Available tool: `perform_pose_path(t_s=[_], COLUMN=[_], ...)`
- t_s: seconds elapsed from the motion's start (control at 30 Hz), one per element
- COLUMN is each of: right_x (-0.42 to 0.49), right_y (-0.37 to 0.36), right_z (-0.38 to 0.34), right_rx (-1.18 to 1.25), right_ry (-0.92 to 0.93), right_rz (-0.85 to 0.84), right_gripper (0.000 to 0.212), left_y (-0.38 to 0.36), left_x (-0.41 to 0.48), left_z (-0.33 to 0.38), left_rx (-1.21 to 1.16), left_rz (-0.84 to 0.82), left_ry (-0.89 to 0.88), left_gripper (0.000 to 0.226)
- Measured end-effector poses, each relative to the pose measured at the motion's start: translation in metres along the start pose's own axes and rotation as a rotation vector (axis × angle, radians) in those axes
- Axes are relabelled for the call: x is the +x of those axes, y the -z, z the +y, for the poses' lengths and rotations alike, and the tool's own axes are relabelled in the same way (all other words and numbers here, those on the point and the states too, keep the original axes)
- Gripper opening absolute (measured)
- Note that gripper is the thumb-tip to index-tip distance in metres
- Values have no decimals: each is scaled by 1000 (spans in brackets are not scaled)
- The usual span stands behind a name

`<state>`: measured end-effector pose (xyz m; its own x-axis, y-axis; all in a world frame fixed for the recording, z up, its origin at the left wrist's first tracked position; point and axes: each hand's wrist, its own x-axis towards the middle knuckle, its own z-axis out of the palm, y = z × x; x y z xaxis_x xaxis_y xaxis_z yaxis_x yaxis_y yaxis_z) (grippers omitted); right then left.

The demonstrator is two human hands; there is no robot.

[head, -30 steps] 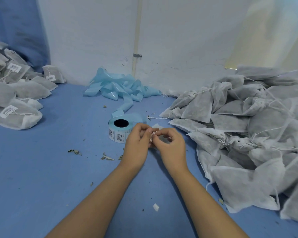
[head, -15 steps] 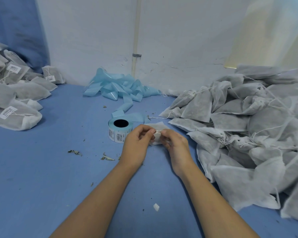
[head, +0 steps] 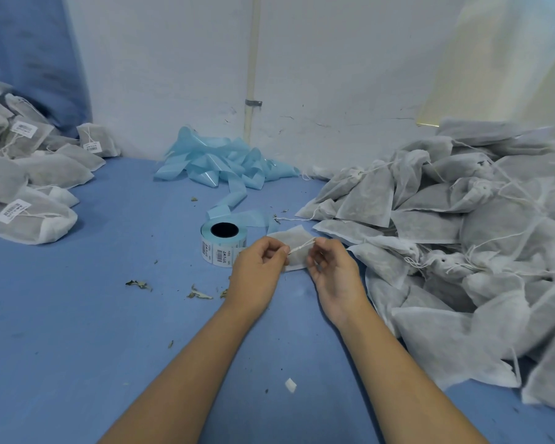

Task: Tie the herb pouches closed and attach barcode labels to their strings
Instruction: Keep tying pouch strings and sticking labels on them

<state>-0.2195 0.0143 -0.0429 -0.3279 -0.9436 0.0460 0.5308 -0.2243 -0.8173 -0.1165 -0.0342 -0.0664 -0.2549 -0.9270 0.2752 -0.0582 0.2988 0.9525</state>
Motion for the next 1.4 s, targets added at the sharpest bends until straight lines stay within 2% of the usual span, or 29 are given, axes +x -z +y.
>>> perform_pose_path(t_s=[0.07,0.17,0.23,0.3,0.37,0.5,0.57,0.77,0.93,1.07,1.17,1.27,1.4], right_x=[0,-3,-4,-2,-1,0,0,-5,-4,-1,1,4,5], right_y=[0,-3,-2,0,3,6,6,1,0,-2,-3,-2,-3], right_z=[-1,-5,-7,-6,-4,-4,-5,-4,4,7,9,11,16], right_rx=[68,196,231,277,323,317,326,333,141,121,118,111,-113], right_ry=[-29,-76,-92,-113,-139,-159,-162,-245,-331,-286,-219,-162,-23], right_rz=[-2,-74,-139,-195,-217,-220,-256,-468,-473,-376,-239,-107,59], right_gripper=[72,34,16,11,12,33,43,23,28,24,4,5,18], left_y=[3,7,8,8,7,8,7,6,13,16,18,20,20], left_x=[-1,-4,-3,-1,0,-3,-3,1,11,13,14,16,17], left_z=[0,-2,-4,-5,-5,-2,3,22,26,29,28,28,29], left_rx=[206,490,596,701,733,534,355,-111,-267,-387,-481,-572,-673], left_rz=[-1,-54,-102,-96,-57,54,103,357,355,316,306,318,292], left_ry=[-77,-342,-431,-459,-497,-424,-355,-196,10,119,159,214,269], left_gripper=[11,39,52,47,29,9,14,11,24,30,30,21,14])
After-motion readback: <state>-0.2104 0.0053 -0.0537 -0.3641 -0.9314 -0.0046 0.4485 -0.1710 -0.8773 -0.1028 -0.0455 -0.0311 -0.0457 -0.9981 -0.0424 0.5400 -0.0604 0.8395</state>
